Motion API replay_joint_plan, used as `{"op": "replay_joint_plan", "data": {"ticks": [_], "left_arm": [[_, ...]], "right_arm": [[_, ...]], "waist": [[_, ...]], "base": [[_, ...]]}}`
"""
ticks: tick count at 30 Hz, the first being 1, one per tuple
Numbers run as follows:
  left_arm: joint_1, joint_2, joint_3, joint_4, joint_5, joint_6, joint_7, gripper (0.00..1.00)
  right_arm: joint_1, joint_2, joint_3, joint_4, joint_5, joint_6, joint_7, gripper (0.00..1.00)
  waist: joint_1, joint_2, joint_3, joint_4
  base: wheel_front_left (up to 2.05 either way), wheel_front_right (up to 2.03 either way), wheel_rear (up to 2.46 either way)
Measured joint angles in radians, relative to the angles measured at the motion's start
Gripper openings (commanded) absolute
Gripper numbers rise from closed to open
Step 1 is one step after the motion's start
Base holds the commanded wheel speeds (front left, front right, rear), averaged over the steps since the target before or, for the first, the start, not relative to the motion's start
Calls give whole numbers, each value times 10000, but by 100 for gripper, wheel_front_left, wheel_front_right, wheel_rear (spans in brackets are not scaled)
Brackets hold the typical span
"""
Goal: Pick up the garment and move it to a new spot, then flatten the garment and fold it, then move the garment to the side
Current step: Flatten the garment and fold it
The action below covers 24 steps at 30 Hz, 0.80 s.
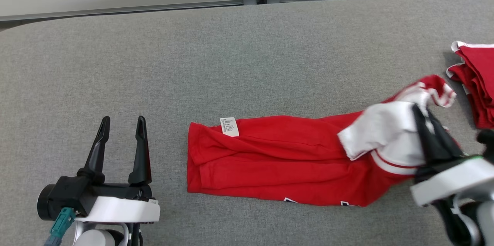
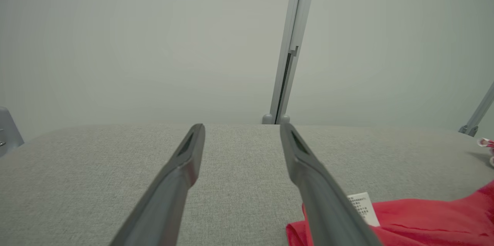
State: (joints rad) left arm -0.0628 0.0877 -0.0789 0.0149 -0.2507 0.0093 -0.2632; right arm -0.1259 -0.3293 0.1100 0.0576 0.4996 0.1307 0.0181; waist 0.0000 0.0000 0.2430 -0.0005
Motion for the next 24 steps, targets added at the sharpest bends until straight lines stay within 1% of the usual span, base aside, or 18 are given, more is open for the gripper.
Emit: {"op": "replay_joint_plan", "data": {"ticks": [2, 4, 8, 11, 14, 15, 16, 18, 22, 23, 24], "left_arm": [[-5, -6, 12, 13, 31, -65, -2, 100], [-36, -23, -4, 42, 46, -98, 0, 100], [-187, -84, -100, 146, 61, -192, 0, 100], [-314, -136, -132, 190, 58, -244, 0, 100], [-440, -192, -184, 268, 56, -272, 0, 100], [-491, -222, -211, 280, 52, -274, -2, 100], [-515, -272, -247, 320, 38, -307, 0, 100], [-566, -299, -282, 355, 31, -320, -2, 100], [-643, -332, -305, 380, 29, -343, -2, 100], [-643, -334, -291, 393, 29, -343, -2, 100], [-643, -339, -290, 401, 29, -343, -2, 100]], "right_arm": [[-190, 293, 408, -663, -71, 0, 376, 0], [-504, 594, 1078, -1080, -73, 0, 685, 0], [-1158, 1227, 2677, -1187, 81, 0, 957, 0], [-1672, 1766, 3802, -713, 382, 0, 974, 0], [-2196, 2211, 4707, 148, 631, 0, 826, 0], [-2367, 2303, 4922, 500, 708, 0, 752, 0], [-2633, 2452, 5290, 1179, 851, 0, 541, 0], [-2887, 2552, 5595, 1885, 999, 0, 336, 0], [-3347, 2688, 6276, 2807, 1388, 0, -180, 0], [-3434, 2708, 6399, 2976, 1444, 0, -347, 42], [-3532, 2709, 6481, 3116, 1501, 0, -550, 94]], "waist": [[0, 1, 6, -12], [0, 0, 29, 8], [0, 0, 59, 179], [0, 0, 112, 368], [0, 0, 193, 570], [0, 0, 217, 641], [0, 0, 259, 772], [0, 0, 300, 895], [0, 0, 380, 1013], [0, 0, 394, 1016], [0, 0, 401, 1012]], "base": [[0, 0, 0], [0, 0, 0], [0, 0, 0], [0, 0, 0], [0, 0, 0], [0, 0, 0], [0, 0, 0], [0, 0, 0], [0, 0, 0], [0, 0, 0], [0, 0, 0]]}}
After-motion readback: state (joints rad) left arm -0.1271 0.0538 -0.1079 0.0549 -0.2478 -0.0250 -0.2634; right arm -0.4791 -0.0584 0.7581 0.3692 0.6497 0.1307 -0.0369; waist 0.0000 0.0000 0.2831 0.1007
